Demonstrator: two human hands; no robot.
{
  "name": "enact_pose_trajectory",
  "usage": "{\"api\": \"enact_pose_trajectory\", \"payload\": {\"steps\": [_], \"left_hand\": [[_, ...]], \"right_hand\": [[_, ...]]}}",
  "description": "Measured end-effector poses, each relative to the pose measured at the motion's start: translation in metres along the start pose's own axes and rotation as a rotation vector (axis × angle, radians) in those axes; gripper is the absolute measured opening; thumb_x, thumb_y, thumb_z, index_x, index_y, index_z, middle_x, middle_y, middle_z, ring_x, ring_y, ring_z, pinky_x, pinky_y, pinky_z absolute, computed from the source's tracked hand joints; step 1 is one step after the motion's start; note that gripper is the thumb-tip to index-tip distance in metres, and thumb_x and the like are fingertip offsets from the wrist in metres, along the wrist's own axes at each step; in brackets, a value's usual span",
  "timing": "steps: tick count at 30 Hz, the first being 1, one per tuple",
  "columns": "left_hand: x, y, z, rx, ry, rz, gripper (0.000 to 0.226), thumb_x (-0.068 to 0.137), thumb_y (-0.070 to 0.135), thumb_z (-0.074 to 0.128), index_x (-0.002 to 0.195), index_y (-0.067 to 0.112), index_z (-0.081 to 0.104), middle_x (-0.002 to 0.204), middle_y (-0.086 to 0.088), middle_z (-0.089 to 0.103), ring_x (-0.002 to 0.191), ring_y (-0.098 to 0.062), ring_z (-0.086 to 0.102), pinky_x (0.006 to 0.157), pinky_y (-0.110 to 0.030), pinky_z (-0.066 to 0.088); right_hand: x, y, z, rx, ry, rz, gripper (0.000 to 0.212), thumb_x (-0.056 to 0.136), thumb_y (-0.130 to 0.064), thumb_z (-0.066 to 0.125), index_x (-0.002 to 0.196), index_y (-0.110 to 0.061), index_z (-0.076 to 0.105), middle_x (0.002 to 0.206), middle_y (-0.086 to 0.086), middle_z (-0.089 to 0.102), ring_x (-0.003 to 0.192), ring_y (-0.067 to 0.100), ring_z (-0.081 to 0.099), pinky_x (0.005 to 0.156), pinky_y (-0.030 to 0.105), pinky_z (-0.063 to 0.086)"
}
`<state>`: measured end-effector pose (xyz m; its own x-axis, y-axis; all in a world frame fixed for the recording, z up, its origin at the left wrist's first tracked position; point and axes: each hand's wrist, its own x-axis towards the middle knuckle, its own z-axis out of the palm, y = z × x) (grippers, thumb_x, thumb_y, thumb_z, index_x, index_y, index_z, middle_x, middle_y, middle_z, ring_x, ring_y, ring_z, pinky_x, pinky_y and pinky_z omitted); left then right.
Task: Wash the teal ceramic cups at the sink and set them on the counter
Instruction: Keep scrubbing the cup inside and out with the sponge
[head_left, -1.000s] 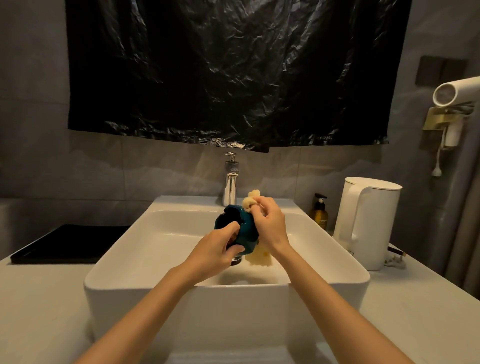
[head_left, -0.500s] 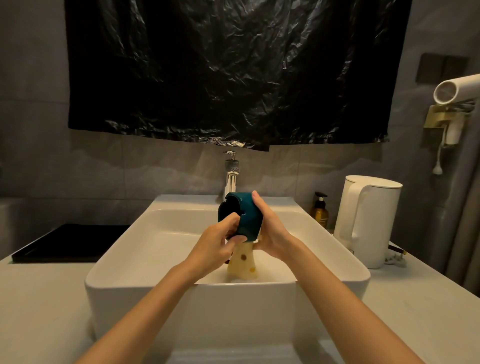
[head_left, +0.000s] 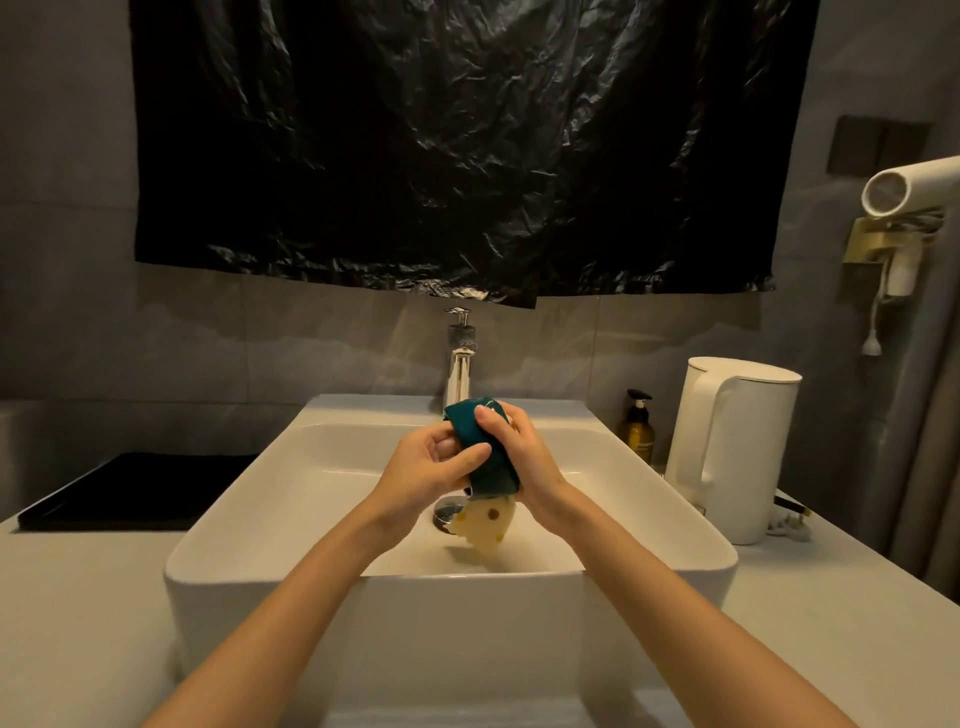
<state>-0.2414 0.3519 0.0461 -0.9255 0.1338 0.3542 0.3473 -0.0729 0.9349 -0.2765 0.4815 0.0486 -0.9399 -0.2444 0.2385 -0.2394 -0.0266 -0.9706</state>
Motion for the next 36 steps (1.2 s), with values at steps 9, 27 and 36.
{"api": "enact_pose_trajectory", "payload": {"steps": [9, 27, 36], "left_hand": [[0.003, -0.001, -0.005, -0.035, 0.057, -0.040, 0.039, 0.086, 0.006, 0.063, 0.122, 0.016, 0.051, 0.110, -0.001, 0.066, 0.103, -0.017, 0.065, 0.080, -0.023, 0.055], [0.001, -0.016, -0.008, 0.337, 0.101, 0.018, 0.023, 0.089, 0.009, 0.060, 0.110, 0.018, 0.053, 0.106, -0.003, 0.063, 0.100, -0.016, 0.061, 0.075, -0.019, 0.053], [0.001, -0.018, -0.005, 0.428, 0.057, 0.056, 0.023, 0.091, 0.015, 0.058, 0.113, 0.017, 0.054, 0.110, -0.004, 0.063, 0.103, -0.018, 0.061, 0.083, -0.025, 0.054]], "right_hand": [[-0.005, -0.002, 0.002, -0.011, 0.032, -0.129, 0.035, 0.103, -0.039, 0.027, 0.136, -0.032, 0.036, 0.116, -0.015, 0.050, 0.100, 0.007, 0.054, 0.067, 0.011, 0.050], [0.006, 0.017, 0.001, -0.640, 0.253, -0.664, 0.022, 0.094, -0.015, 0.057, 0.111, -0.020, 0.069, 0.109, -0.009, 0.060, 0.102, 0.019, 0.053, 0.088, 0.018, 0.043], [0.010, 0.015, 0.005, -0.651, 0.288, -0.567, 0.026, 0.098, -0.011, 0.046, 0.111, -0.020, 0.066, 0.109, -0.010, 0.055, 0.100, 0.018, 0.042, 0.090, 0.027, 0.043]]}}
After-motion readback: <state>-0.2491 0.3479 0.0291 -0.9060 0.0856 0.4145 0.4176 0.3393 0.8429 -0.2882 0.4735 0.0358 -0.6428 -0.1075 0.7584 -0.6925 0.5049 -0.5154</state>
